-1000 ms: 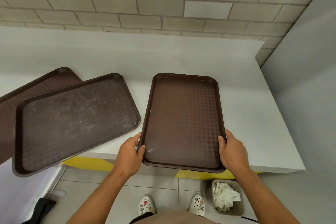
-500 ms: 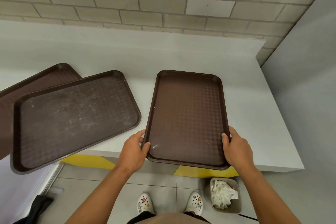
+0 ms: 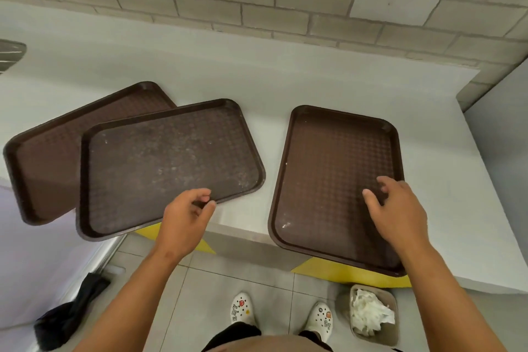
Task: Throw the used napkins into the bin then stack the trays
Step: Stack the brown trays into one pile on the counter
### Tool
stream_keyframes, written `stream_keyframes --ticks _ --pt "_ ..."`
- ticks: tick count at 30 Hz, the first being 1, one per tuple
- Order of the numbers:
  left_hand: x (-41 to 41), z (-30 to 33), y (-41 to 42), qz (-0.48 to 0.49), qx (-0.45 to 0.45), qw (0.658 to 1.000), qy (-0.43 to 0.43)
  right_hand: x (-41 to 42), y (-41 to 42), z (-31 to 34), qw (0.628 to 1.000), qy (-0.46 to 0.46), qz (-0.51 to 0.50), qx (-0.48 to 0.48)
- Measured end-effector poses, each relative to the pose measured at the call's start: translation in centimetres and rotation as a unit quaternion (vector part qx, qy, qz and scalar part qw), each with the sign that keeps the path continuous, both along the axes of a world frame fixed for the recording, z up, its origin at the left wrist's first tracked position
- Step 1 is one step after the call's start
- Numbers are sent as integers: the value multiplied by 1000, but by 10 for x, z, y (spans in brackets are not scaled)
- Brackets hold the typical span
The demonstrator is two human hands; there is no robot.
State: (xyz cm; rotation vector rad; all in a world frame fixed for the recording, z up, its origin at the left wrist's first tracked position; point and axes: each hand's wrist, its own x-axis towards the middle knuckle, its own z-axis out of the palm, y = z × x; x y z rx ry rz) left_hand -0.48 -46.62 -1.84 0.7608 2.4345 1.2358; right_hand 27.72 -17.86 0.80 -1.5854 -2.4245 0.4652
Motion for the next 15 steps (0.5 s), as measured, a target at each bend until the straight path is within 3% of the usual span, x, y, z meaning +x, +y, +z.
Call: stream_keyframes --ticks 8,15 --pt "-84 3 -73 100 -79 981 146 -107 -44 -1 984 50 150 -76" --pt "-131 -6 -118 197 -122 964 127 -187 -76 -10 964 42 242 -99"
